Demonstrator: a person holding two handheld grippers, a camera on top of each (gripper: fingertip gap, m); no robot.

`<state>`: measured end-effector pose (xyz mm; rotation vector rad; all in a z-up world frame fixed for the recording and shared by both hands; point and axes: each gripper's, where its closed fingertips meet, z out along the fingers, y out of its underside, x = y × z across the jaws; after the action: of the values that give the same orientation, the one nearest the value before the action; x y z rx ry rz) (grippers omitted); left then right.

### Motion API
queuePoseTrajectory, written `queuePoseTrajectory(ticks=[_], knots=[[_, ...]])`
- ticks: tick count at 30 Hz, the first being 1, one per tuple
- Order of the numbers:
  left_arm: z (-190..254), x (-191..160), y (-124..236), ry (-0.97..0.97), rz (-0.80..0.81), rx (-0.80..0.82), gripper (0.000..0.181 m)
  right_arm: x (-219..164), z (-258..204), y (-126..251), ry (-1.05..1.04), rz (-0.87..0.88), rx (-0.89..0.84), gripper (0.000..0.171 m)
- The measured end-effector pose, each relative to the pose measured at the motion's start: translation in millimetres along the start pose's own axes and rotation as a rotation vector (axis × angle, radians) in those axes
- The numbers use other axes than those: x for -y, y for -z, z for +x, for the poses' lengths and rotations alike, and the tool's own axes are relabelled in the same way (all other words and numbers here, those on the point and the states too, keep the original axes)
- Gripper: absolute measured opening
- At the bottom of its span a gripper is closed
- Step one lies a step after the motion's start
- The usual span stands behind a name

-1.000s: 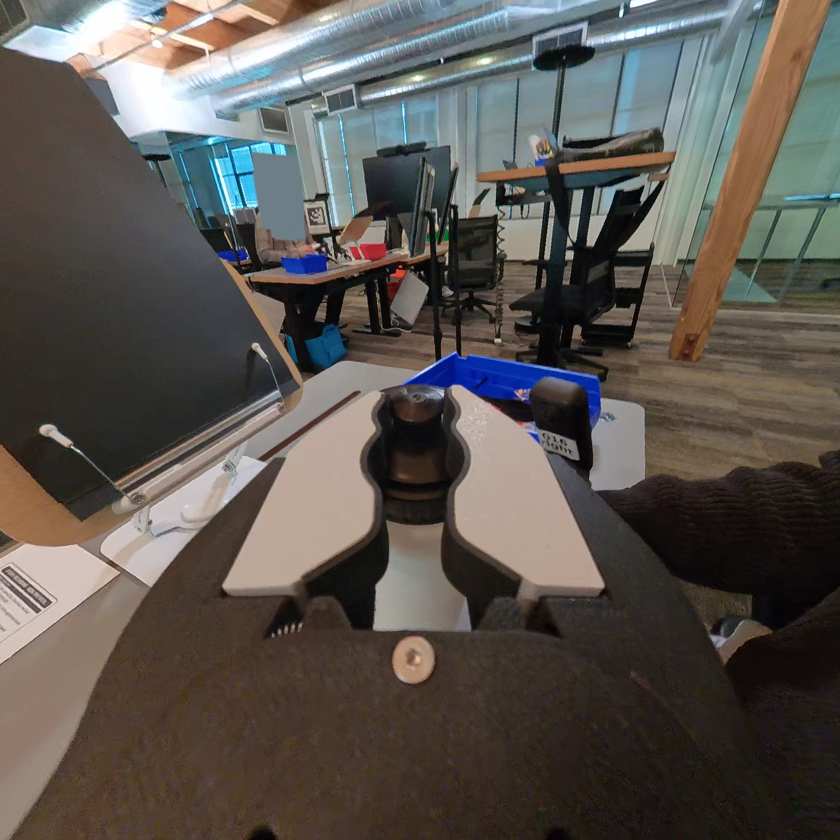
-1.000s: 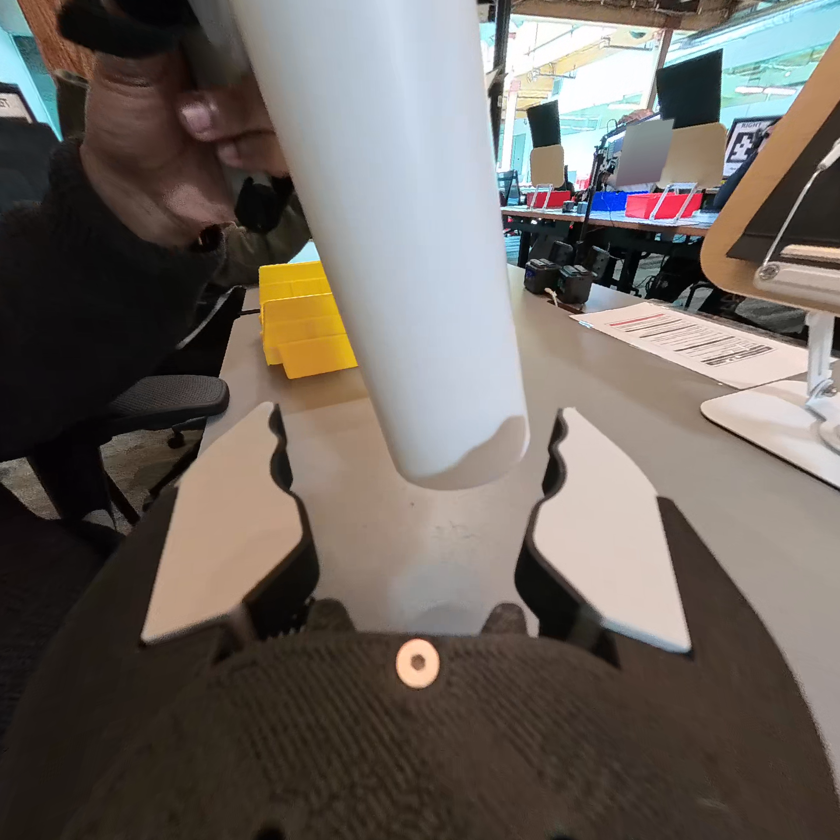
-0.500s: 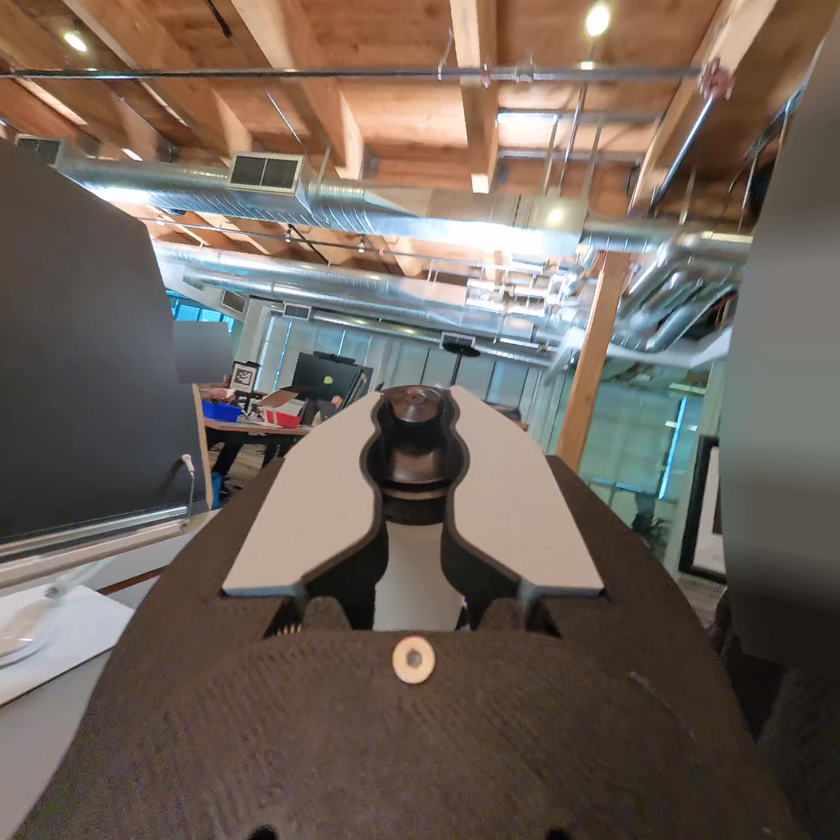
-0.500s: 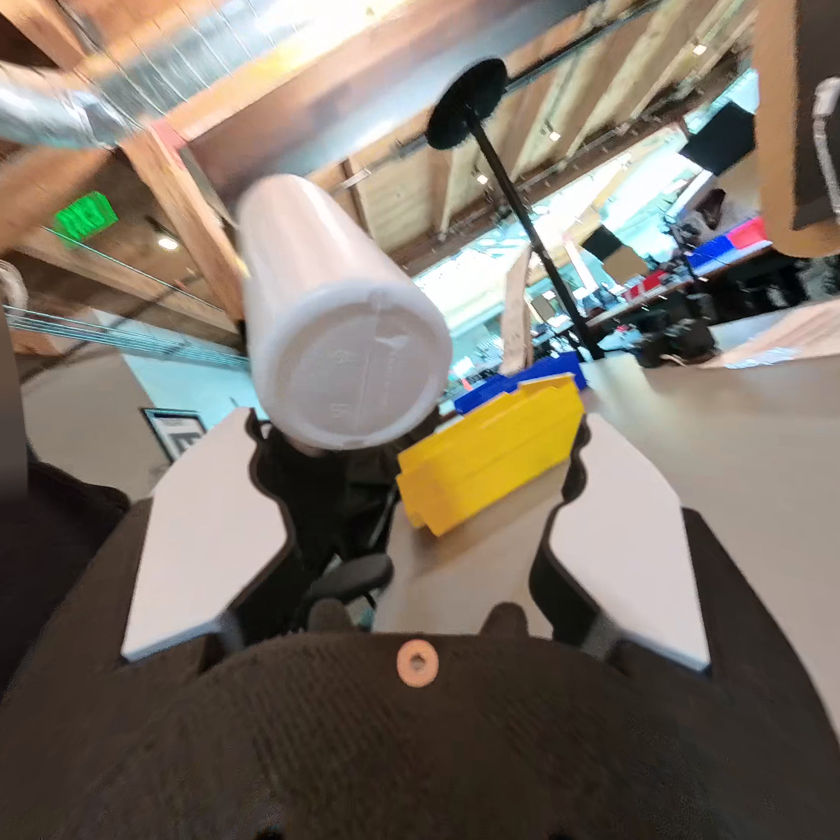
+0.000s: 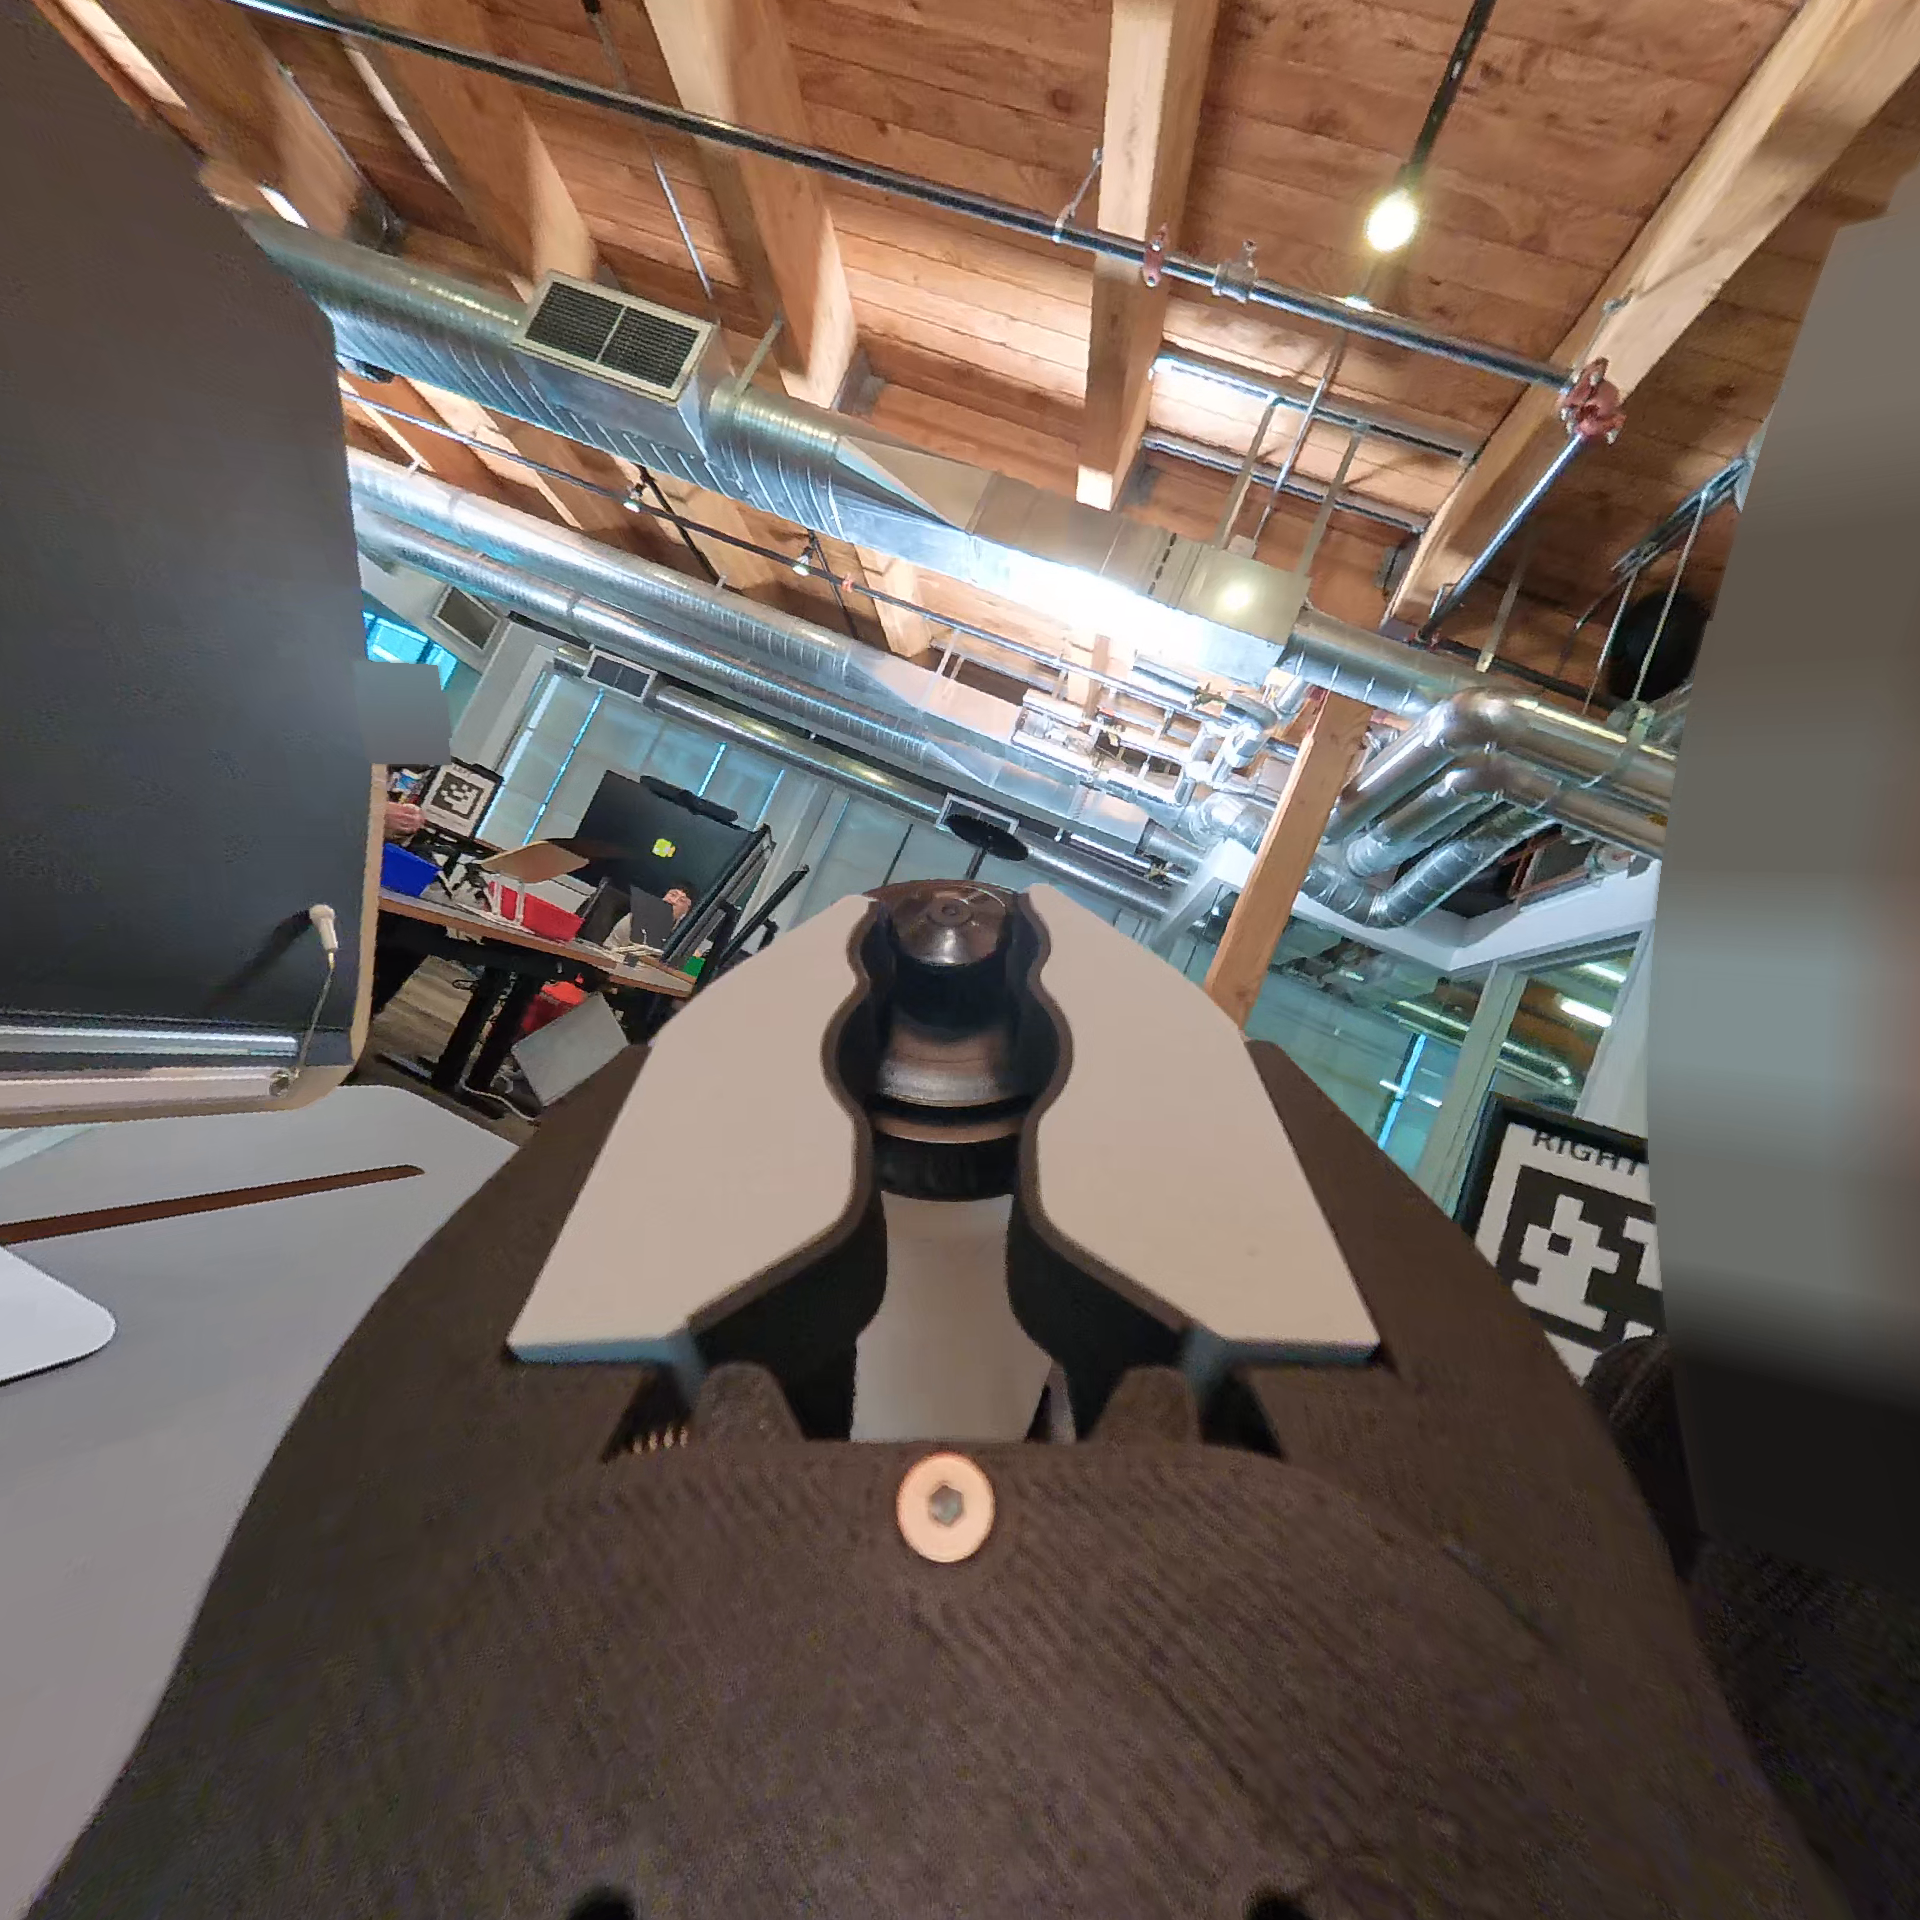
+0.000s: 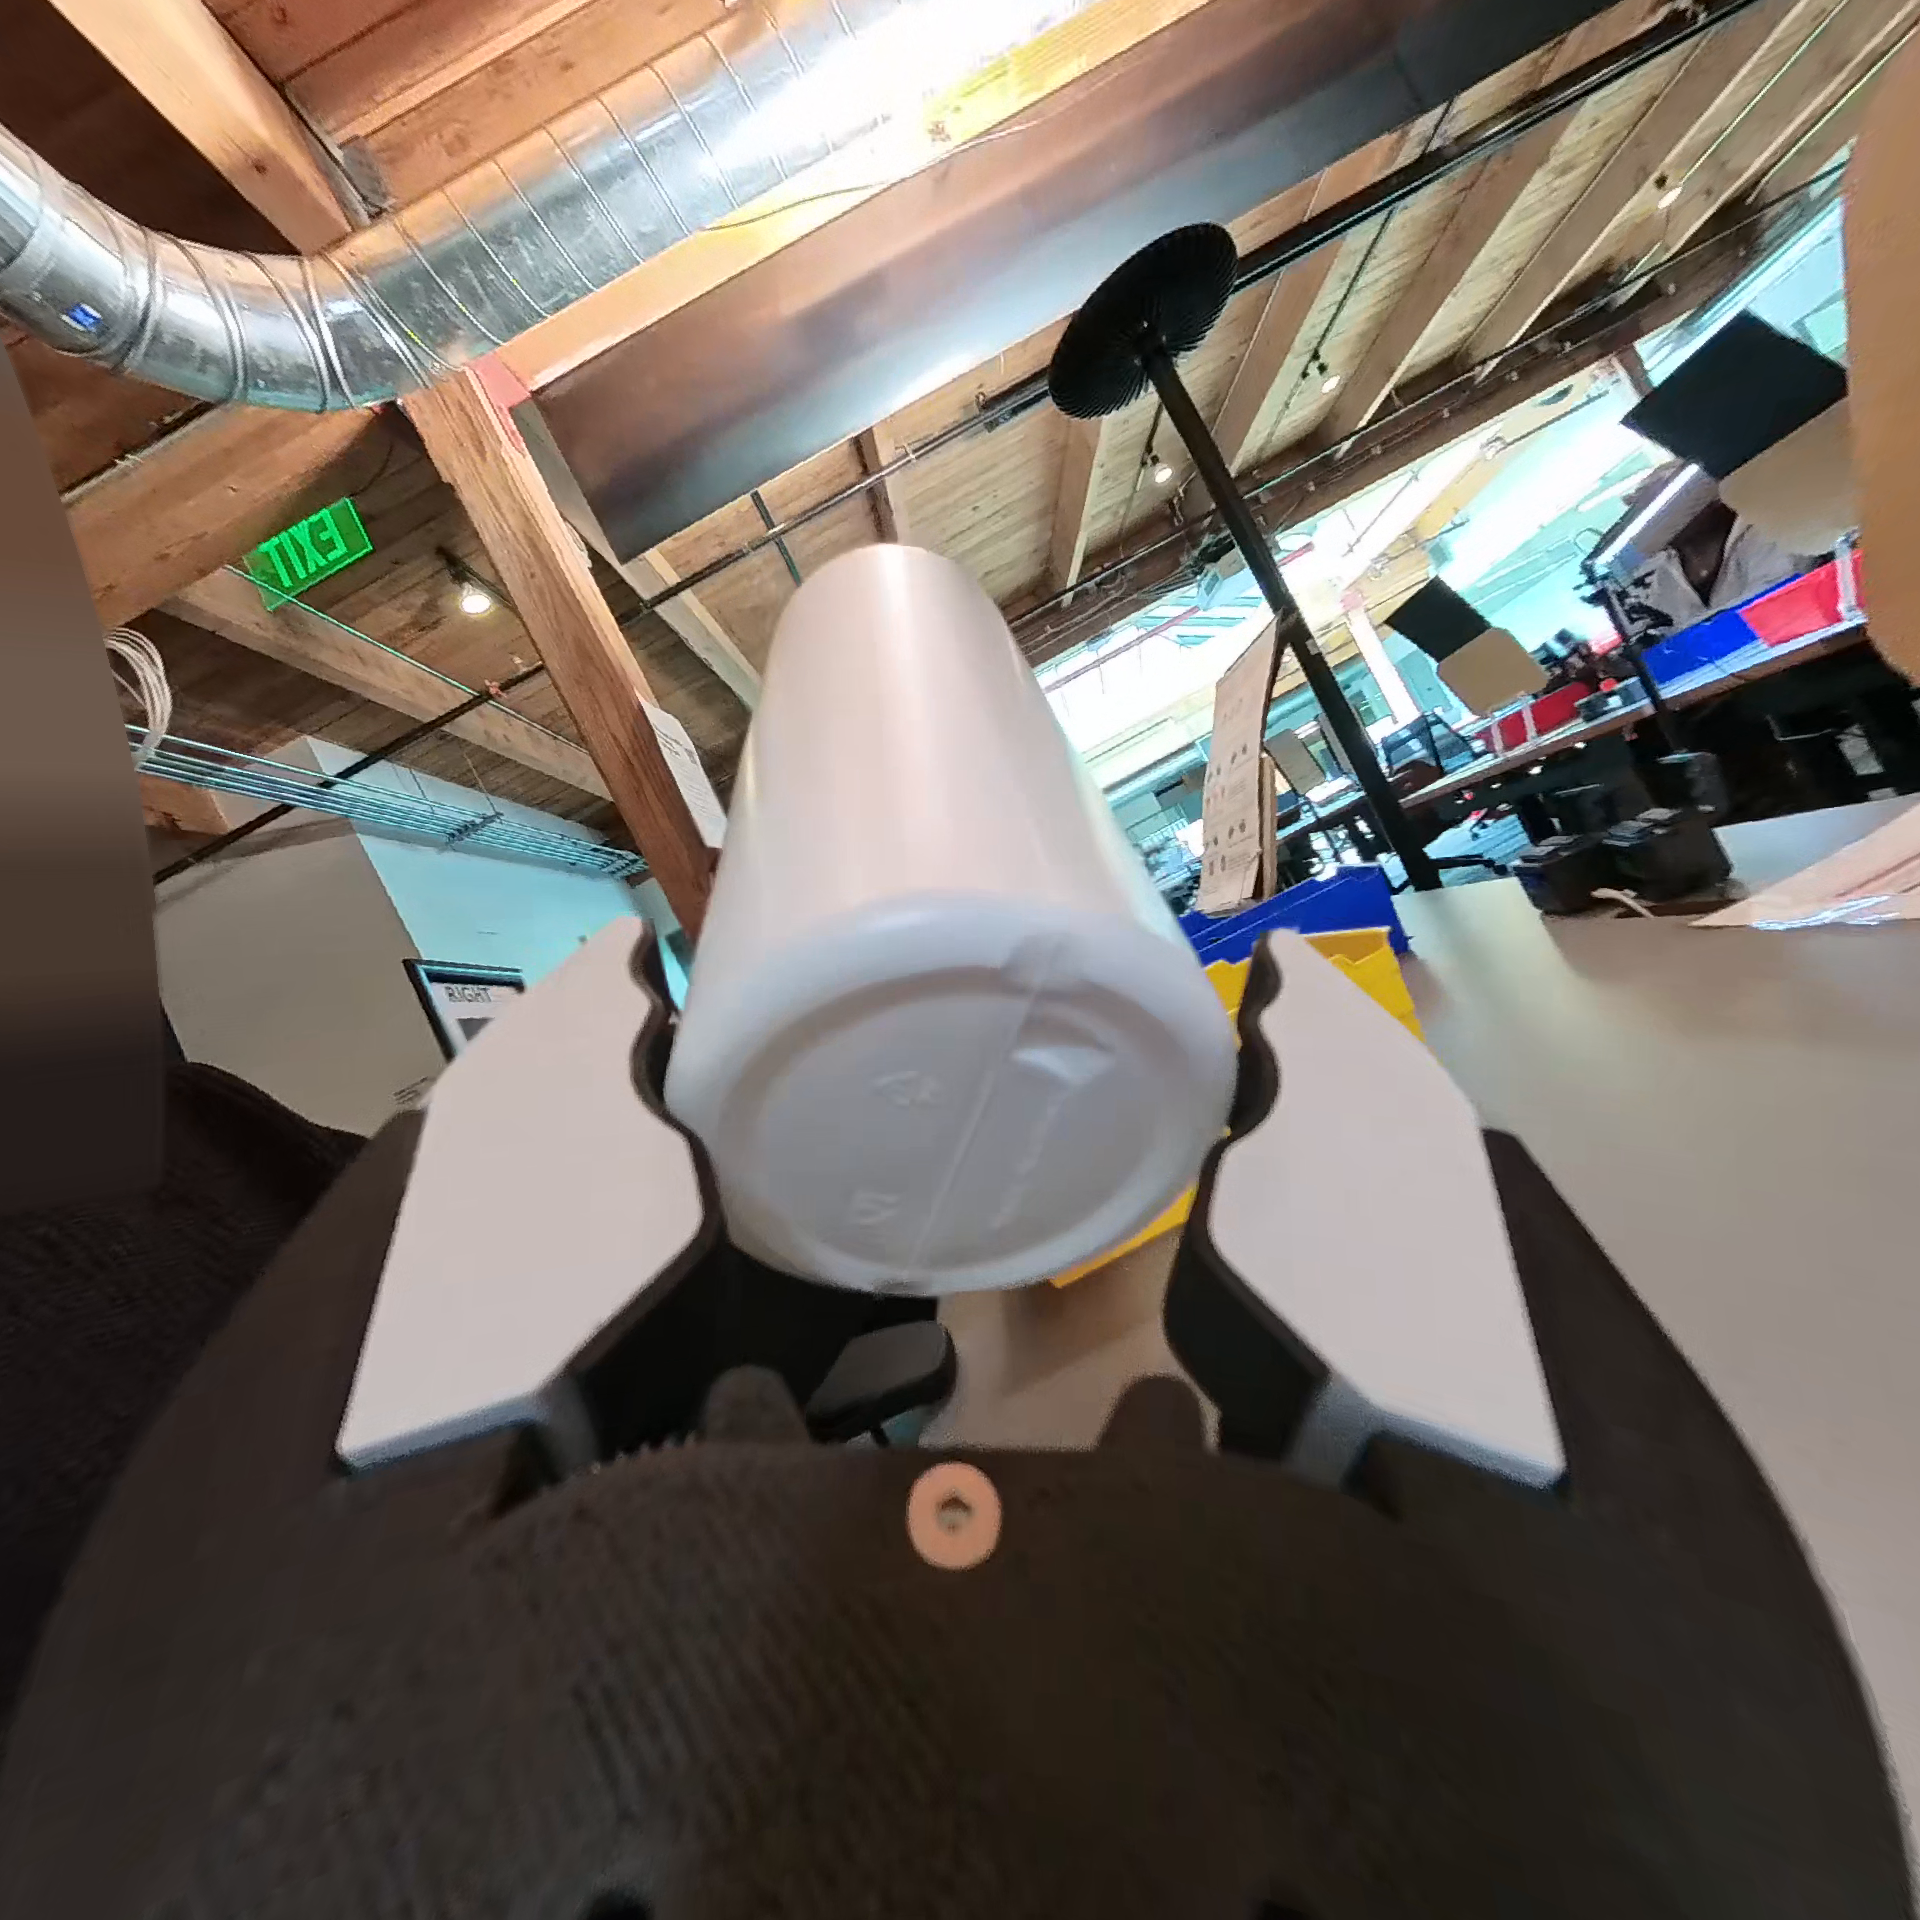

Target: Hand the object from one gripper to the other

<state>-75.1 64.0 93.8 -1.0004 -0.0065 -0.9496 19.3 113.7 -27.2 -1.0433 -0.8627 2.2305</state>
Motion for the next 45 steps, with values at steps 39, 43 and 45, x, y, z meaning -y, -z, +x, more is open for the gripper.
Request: queuePoseTrajectory(ticks=[39, 43, 45], knots=[[-41, -235, 43, -0.005, -1.016, 0.000, 0.104, 85, 19, 47, 0.096, 0.099, -0.164, 0.104], [-37, -246, 32, -0.001, -0.927, -0.027, 0.102, 99, 13, 48, 0.127, 0.117, -0.167, 0.104], [-33, -248, 27, 0.025, -0.887, -0.038, 0.102, 105, 8, 47, 0.135, 0.148, -0.156, 0.104]])
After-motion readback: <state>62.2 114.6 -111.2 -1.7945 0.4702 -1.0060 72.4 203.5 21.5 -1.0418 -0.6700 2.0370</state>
